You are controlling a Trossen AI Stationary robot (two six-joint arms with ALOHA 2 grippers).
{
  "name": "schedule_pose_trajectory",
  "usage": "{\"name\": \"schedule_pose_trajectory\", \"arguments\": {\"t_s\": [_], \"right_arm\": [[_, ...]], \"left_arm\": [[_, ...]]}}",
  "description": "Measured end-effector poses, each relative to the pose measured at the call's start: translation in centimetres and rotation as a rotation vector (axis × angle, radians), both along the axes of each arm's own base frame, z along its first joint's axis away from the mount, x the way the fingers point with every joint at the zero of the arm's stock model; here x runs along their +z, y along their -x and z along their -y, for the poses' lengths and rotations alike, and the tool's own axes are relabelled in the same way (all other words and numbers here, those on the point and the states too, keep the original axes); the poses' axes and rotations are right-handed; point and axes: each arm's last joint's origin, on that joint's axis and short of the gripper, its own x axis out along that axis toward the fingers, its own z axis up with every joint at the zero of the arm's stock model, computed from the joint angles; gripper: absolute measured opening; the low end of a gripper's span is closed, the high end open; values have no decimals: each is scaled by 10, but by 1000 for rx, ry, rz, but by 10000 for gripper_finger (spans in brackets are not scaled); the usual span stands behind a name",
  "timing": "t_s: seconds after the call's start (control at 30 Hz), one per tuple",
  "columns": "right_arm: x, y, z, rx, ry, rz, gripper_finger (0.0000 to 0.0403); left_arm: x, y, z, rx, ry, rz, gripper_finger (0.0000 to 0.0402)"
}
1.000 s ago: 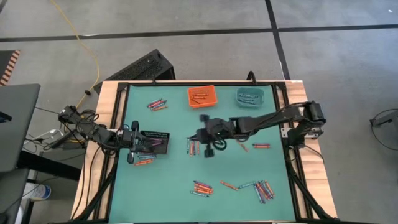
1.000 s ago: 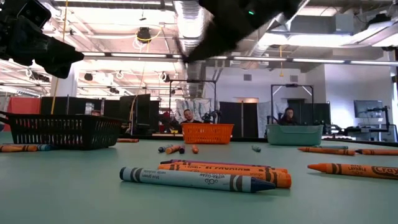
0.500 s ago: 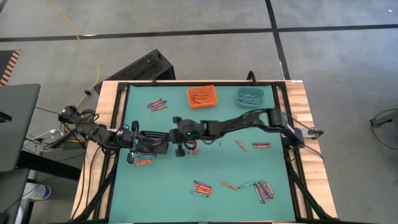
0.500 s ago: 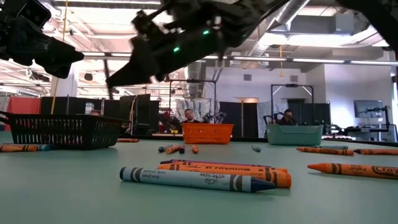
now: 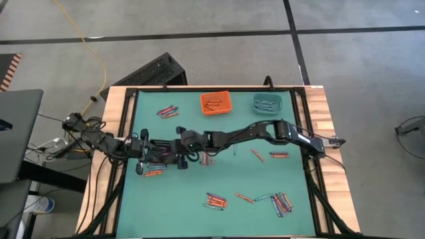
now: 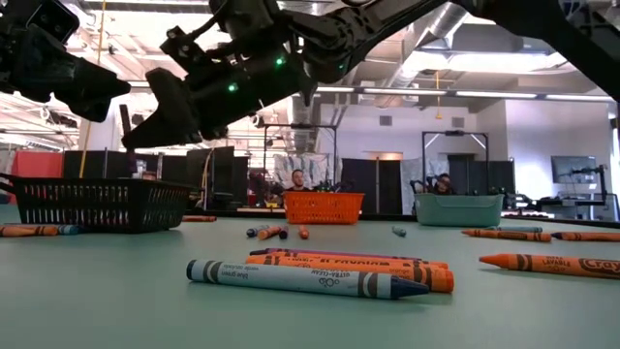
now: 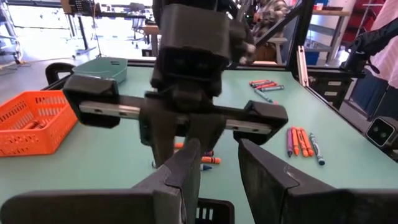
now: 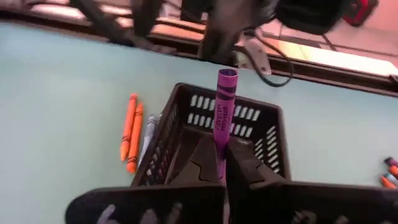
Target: Sort crayons
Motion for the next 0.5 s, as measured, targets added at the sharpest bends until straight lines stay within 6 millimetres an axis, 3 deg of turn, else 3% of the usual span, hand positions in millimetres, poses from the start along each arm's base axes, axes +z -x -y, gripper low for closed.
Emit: {"name": "schedule_pose_trajectory", "arguments": {"t_s": [0.5], "right_arm": [[1, 2, 11, -49, -41, -40, 142]], "left_arm": [[0, 0, 0, 0, 0, 0, 98]]}}
